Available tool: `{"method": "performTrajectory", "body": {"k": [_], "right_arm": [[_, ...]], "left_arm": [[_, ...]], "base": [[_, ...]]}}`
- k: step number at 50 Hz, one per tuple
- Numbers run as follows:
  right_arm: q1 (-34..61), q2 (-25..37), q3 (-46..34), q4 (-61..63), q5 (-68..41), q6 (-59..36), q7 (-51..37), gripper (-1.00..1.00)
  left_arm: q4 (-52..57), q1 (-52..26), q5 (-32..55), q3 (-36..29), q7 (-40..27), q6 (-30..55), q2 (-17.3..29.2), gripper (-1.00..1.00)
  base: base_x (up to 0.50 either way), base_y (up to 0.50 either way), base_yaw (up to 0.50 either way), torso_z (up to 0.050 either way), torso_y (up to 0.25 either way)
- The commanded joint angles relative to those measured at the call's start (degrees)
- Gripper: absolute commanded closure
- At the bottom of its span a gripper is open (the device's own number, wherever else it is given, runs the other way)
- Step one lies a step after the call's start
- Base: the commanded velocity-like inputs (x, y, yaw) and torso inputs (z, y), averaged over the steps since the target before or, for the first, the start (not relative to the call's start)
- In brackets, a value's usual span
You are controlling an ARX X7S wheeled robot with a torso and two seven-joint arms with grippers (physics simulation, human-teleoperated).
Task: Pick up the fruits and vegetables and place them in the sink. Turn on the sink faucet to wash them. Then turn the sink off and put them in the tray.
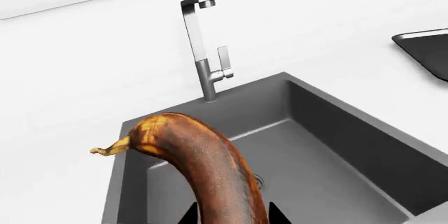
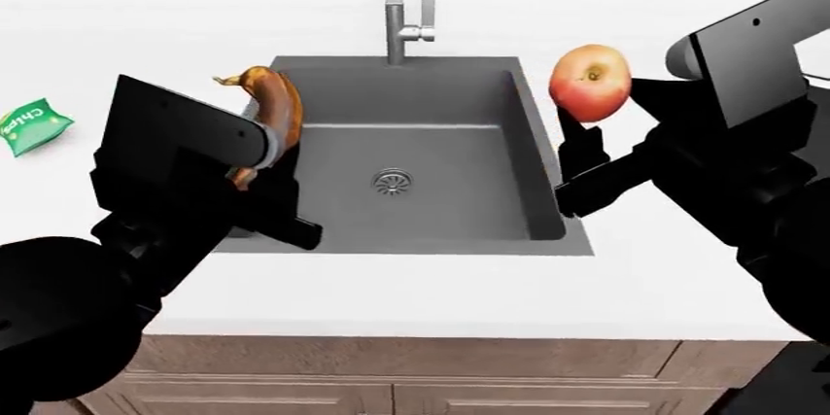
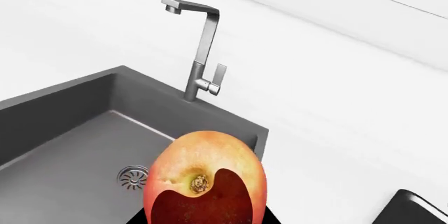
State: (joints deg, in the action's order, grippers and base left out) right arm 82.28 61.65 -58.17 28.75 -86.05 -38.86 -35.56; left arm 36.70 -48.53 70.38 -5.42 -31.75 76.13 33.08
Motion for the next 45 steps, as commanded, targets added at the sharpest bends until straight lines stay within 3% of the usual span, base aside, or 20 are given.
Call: {"method": "performTrajectory", "body": {"k": [1,11,29,45], "right_arm": [[2.8,-2.0,-0.5,-0.9,0.9,-4.1,1.1,1.00],[2.9,-2.6,-0.4,-2.4,1.5,-4.0,3.0,1.00],[6.3,-4.9,-1.6,-5.7,0.6,-8.8,6.7,1.00],[12.5,-6.8,-1.5,-10.4,-1.2,-14.8,10.5,1.00]], "left_arm": [[-1.1,-2.3,0.5,0.2,-1.1,0.8,1.3,1.00],[-3.3,-5.5,-0.2,-2.2,-0.6,2.0,1.7,1.00],[-6.0,-11.1,0.3,-6.4,-1.1,4.3,1.1,1.00],[-12.8,-18.3,-4.3,-14.7,4.2,5.6,3.1,1.00]], "base": [[0.08,0.50,0.00,0.000,0.000],[0.10,0.42,0.00,0.000,0.001],[0.29,-0.12,0.00,0.000,0.001],[0.12,0.00,0.00,0.001,0.001]]}}
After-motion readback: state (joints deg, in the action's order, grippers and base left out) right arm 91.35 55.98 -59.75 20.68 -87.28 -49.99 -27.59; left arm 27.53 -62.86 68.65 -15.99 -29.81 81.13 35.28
